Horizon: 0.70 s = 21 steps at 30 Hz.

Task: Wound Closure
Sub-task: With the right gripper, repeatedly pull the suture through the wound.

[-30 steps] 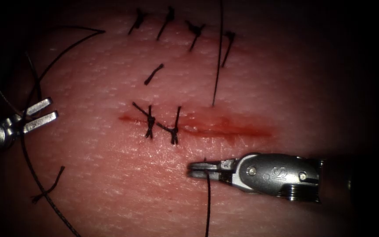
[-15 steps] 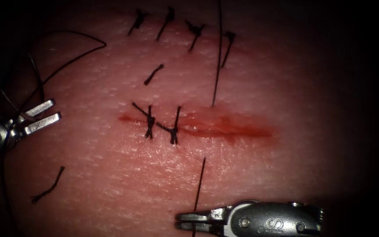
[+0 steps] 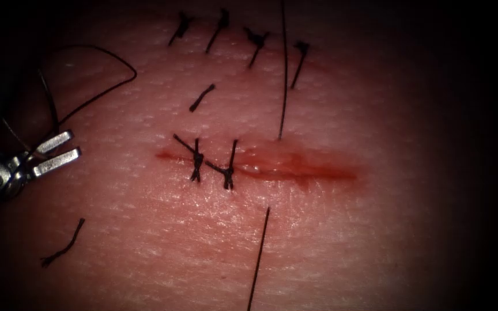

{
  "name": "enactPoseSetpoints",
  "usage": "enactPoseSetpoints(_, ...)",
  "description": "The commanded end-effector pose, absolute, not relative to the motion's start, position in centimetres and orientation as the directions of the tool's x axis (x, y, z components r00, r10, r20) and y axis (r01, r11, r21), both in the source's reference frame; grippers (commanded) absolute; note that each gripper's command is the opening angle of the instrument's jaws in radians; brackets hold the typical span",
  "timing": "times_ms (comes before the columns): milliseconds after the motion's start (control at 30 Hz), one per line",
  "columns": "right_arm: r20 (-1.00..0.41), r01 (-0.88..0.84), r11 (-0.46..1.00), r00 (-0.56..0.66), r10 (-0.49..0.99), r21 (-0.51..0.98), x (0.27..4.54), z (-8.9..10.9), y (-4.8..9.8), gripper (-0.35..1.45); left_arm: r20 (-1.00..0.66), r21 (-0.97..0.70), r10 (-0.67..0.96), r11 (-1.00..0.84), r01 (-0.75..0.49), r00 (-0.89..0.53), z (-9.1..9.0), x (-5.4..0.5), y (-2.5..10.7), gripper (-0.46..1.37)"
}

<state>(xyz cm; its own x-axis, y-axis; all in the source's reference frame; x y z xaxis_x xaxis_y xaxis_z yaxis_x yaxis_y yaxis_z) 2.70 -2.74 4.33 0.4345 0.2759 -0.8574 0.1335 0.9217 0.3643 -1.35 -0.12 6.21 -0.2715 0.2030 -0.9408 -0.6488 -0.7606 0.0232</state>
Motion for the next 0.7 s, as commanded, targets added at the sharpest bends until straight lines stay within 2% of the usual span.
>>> enactPoseSetpoints(33, -0.858, 0.139, 0.921, 0.436, 0.272, 0.363, 2.72, 4.28, -2.79, -0.35, -0.941, 0.02, 0.203, -0.766, -0.643, -0.271, 6.2, -1.35, -0.12, -0.35)
enactPoseSetpoints(567, -0.855, 0.232, 0.888, 0.444, 0.266, 0.397, 3.03, 3.79, -3.33, -0.35, -0.941, 0.02, 0.203, -0.766, -0.643, -0.272, 6.2, -1.35, -0.12, -0.35)
enactPoseSetpoints(633, -0.856, 0.215, 0.897, 0.446, 0.261, 0.386, 3.01, 3.76, -3.26, 0.38, -0.941, 0.02, 0.203, -0.766, -0.642, -0.271, 6.2, -1.35, -0.13, -0.35)
enactPoseSetpoints(667, -0.859, 0.198, 0.91, 0.448, 0.248, 0.365, 2.99, 3.74, -3.22, 1.01, -0.941, 0.02, 0.203, -0.766, -0.642, -0.271, 6.2, -1.35, -0.13, -0.35)
enactPoseSetpoints(700, -0.86, 0.174, 0.923, 0.453, 0.235, 0.344, 2.96, 3.73, -3.18, 1.16, -0.941, 0.02, 0.203, -0.766, -0.642, -0.271, 6.2, -1.35, -0.13, -0.35)
